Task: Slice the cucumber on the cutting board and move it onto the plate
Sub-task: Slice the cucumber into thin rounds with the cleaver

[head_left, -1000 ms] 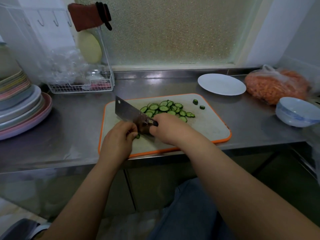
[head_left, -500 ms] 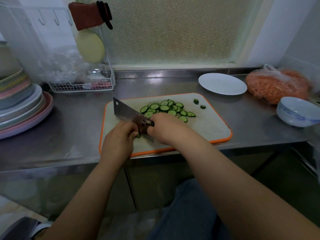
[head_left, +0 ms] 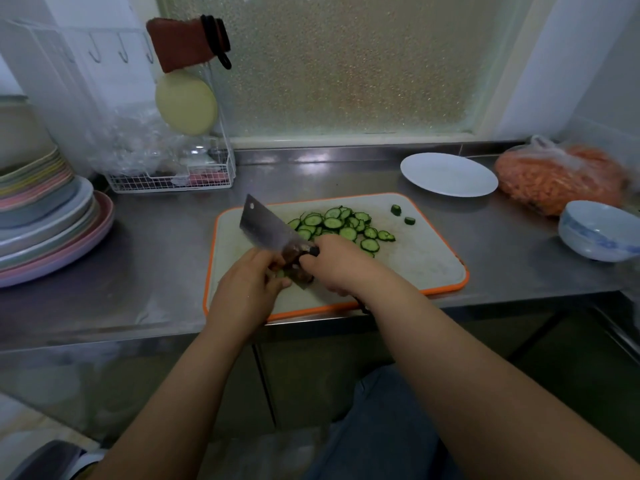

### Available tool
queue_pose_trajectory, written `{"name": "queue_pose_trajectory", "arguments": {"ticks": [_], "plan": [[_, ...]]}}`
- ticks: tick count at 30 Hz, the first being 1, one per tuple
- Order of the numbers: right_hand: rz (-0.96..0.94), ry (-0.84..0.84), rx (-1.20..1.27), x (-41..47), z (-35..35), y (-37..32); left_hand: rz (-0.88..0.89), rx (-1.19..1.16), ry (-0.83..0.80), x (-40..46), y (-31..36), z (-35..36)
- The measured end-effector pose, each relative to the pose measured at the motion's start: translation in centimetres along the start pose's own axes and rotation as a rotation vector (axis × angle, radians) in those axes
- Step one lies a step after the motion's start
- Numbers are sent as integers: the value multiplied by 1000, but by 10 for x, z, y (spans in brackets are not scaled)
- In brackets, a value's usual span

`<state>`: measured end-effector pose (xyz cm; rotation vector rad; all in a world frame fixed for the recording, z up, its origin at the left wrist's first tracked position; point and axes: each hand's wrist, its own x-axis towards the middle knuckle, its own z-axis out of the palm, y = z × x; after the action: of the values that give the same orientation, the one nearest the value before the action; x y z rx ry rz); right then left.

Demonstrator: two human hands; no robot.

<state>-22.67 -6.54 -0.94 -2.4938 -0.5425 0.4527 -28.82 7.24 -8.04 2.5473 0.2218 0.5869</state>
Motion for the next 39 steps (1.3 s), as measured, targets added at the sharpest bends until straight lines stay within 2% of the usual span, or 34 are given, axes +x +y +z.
{"name": "queue_pose_trajectory", "arguments": {"ticks": [5,10,14,16,18,19,21,23,26,32,36,39], "plan": [[18,61,194,-2,-19,22,7,96,31,12,4,4],[-18,113,362,-15,-33,35,-34,-2,100,21,1,7],[-81,198,108,-26,-36,44,-22,17,60,24,-4,12],[-93,233,-45,-34,-36,47,-17,10,143,22,-3,5],[-110,269,-152,-41,-35,49,115,-7,262,21,5,-6],[-124,287,-203,-43,-33,51,236,19,253,21,11,-10],[-147,321,-284,-44,-29,53,478,162,111,22,26,-10],[-168,341,-324,-44,-26,53,574,335,-70,25,38,-3],[-177,353,-362,-46,-24,53,540,474,-203,31,42,4],[-119,415,-342,-56,-41,72,300,519,-214,44,26,3],[-67,415,-309,-64,-54,85,158,385,-158,46,14,7],[-20,381,-170,-63,-64,97,34,138,-60,51,10,5]]}}
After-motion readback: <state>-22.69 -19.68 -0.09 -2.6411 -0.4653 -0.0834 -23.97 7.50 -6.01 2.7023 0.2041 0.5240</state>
